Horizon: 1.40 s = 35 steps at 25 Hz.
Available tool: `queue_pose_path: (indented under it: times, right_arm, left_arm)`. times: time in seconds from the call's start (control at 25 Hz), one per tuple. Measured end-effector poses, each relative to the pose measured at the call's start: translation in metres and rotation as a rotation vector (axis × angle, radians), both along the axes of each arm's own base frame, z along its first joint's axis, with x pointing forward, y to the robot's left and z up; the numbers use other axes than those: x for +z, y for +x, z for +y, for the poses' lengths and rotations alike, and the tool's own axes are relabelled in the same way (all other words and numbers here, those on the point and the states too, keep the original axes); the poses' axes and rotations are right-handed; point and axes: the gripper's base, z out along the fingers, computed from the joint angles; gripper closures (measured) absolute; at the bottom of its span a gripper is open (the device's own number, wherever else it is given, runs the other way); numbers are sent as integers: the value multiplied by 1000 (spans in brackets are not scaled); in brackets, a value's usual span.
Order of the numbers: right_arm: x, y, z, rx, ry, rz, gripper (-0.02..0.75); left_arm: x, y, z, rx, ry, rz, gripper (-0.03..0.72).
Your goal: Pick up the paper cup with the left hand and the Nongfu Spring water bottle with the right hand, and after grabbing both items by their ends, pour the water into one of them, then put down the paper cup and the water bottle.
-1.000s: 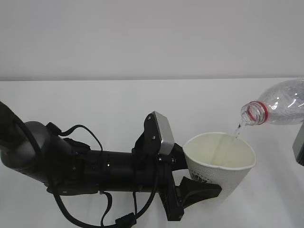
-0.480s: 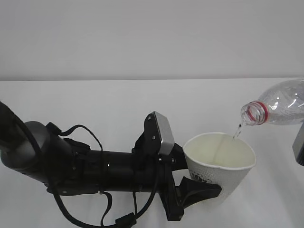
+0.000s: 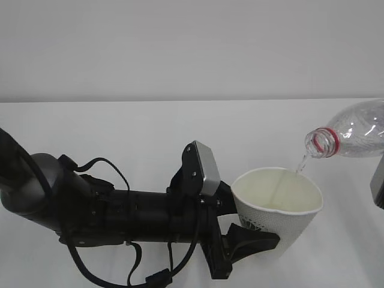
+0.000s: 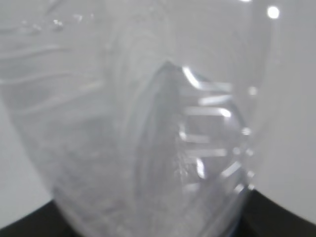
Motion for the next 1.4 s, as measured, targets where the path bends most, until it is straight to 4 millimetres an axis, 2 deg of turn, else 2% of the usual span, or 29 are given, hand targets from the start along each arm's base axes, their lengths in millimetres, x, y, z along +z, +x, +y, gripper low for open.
queue_pose_path:
  times: [1.4]
  right_arm:
    - [0, 0, 0, 1, -18, -3, 349]
  left_arm:
    - [0, 0, 0, 0, 0, 0, 209]
